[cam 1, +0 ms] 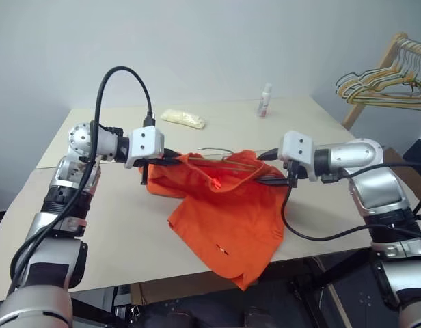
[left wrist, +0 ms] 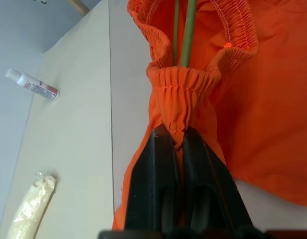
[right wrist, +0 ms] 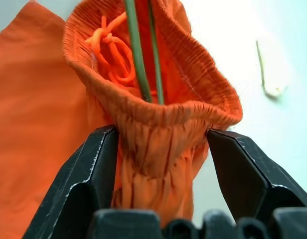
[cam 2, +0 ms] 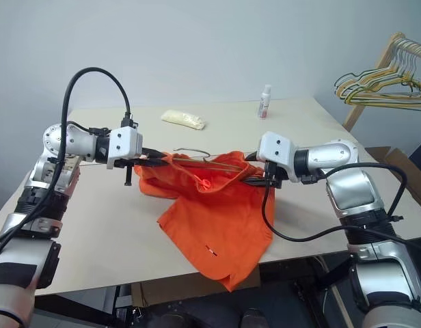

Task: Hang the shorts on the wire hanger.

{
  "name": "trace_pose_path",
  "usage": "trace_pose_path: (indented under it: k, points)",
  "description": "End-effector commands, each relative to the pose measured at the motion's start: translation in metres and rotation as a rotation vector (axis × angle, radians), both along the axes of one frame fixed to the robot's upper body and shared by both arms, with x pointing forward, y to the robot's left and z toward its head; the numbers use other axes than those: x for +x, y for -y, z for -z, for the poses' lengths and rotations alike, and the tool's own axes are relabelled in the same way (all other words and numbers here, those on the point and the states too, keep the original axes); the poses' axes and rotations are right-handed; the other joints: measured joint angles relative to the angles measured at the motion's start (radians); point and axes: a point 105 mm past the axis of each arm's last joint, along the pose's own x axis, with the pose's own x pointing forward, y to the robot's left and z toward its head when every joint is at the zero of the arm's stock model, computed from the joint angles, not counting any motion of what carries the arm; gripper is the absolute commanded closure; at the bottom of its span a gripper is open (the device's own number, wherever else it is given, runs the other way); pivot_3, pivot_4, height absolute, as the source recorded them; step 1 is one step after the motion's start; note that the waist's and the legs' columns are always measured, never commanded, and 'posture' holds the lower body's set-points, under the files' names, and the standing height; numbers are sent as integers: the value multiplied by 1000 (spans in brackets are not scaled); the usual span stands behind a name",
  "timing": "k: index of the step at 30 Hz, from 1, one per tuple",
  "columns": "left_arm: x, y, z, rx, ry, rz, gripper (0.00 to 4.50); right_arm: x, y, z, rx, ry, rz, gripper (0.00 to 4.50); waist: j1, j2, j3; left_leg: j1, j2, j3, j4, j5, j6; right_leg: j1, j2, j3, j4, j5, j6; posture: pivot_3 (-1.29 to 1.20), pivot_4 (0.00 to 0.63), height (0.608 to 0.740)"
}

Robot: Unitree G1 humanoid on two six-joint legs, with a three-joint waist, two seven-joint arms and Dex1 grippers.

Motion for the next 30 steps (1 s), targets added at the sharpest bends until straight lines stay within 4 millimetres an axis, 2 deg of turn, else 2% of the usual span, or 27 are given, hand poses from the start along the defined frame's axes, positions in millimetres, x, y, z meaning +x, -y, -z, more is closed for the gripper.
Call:
trace_pose_path:
  k: [1, 5, 10, 14, 17, 21, 25, 26, 29, 30]
  points:
    - [-3, 2, -16, -28, 54, 20, 4500, -2, -5, -17, 41, 21, -19, 1579, 0, 0, 0, 0, 0, 0, 0, 0, 0, 0, 0, 0, 0, 0, 0, 118, 0, 740]
    - [-3, 2, -15, -38, 50, 26, 4500, -3, -7, -18, 45, 14, -28, 2628, 0, 0, 0, 0, 0, 0, 0, 0, 0, 0, 0, 0, 0, 0, 0, 115, 0, 740]
    - [-6, 6, -18, -68, 23, 46, 4500, -5, -7, -17, 44, 19, -32, 4332, -1, 0, 0, 0, 0, 0, 0, 0, 0, 0, 0, 0, 0, 0, 0, 113, 0, 740]
    - [-5, 0, -6, -11, 9, 41, 4500, -5, -6, -17, 44, 17, -22, 4432, -2, 0, 0, 0, 0, 0, 0, 0, 0, 0, 0, 0, 0, 0, 0, 106, 0, 740]
    - [2, 0, -14, -75, 18, -5, 3725, -6, 0, -16, 44, 7, -6, 4432, -1, 0, 0, 0, 0, 0, 0, 0, 0, 0, 0, 0, 0, 0, 0, 104, 0, 740]
    - [13, -13, -21, -98, 58, -89, 2481, -9, 13, -18, 57, -6, 35, 4433, 0, 0, 0, 0, 0, 0, 0, 0, 0, 0, 0, 0, 0, 0, 0, 102, 0, 740]
    - [16, -18, -42, -243, 89, -120, 1200, -9, 33, -22, 86, 2, 122, 4433, 0, 0, 0, -1, 0, 0, 0, 0, 0, 0, 0, 0, -1, 0, 0, 91, 0, 740]
    - [16, -18, -47, -283, 99, -125, 994, -9, 39, -22, 95, 1, 154, 4433, 0, 0, 0, -1, 0, -1, 0, 0, 0, -1, 0, 0, -1, 0, 0, 80, 0, 740]
    - [15, -17, -54, -366, 107, -130, 33, -9, 58, -24, 114, -4, 263, 4433, -1, 0, 0, -2, 1, -1, 0, 0, 0, -1, -1, 0, -1, 0, 0, 65, 0, 740]
    - [14, -16, -54, -379, 102, -128, 0, -9, 62, -24, 122, -6, 294, 4433, -1, 0, 0, -2, 0, -1, 0, 0, 0, -1, -2, 0, -1, 0, 0, 58, 0, 740]
